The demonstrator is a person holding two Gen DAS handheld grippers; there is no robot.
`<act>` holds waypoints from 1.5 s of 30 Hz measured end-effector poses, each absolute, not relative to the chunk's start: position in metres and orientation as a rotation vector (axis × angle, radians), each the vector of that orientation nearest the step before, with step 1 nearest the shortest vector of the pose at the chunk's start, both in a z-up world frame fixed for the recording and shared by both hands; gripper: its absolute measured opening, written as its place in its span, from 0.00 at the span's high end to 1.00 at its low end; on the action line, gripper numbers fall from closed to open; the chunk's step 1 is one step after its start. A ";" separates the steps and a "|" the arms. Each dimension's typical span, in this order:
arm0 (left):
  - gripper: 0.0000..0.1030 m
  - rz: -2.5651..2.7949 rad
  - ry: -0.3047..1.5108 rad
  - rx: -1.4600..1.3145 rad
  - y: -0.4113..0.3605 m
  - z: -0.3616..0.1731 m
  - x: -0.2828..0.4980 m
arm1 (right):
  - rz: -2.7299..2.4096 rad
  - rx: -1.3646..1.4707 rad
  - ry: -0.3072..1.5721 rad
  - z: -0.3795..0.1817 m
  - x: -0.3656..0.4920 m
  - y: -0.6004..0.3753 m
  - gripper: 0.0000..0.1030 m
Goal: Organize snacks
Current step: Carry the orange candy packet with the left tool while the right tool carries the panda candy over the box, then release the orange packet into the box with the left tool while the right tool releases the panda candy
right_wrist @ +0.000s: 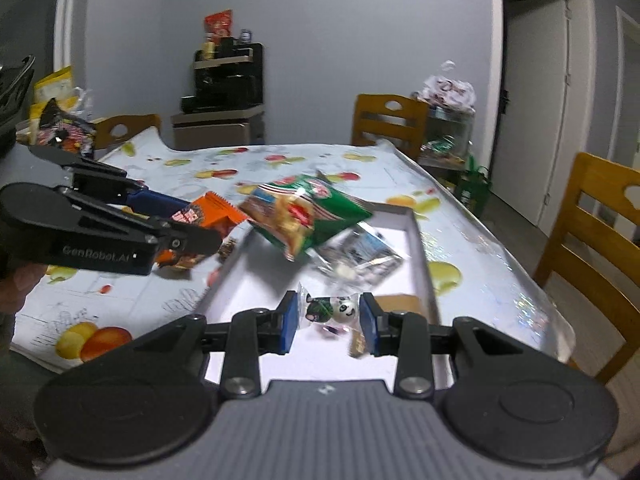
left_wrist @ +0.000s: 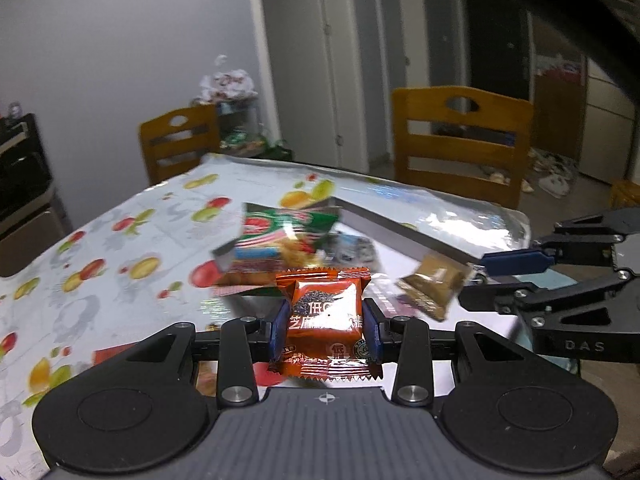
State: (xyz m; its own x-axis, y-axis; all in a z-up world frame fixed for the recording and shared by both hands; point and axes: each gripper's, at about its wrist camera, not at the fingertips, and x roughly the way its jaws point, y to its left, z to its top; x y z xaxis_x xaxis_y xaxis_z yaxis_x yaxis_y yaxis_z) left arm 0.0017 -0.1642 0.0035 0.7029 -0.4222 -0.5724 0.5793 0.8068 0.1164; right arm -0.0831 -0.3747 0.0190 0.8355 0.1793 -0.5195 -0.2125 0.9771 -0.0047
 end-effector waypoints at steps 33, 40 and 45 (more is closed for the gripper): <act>0.61 -0.757 0.619 0.364 -0.221 -0.040 -0.002 | 0.113 0.000 0.675 -0.016 -0.058 -0.402 0.68; 0.58 -0.748 0.621 0.355 -0.216 -0.037 -0.002 | 0.114 -0.004 0.674 -0.015 -0.058 -0.398 0.68; 0.54 -0.746 0.616 0.353 -0.213 -0.035 -0.002 | 0.106 -0.008 0.677 -0.013 -0.058 -0.397 0.68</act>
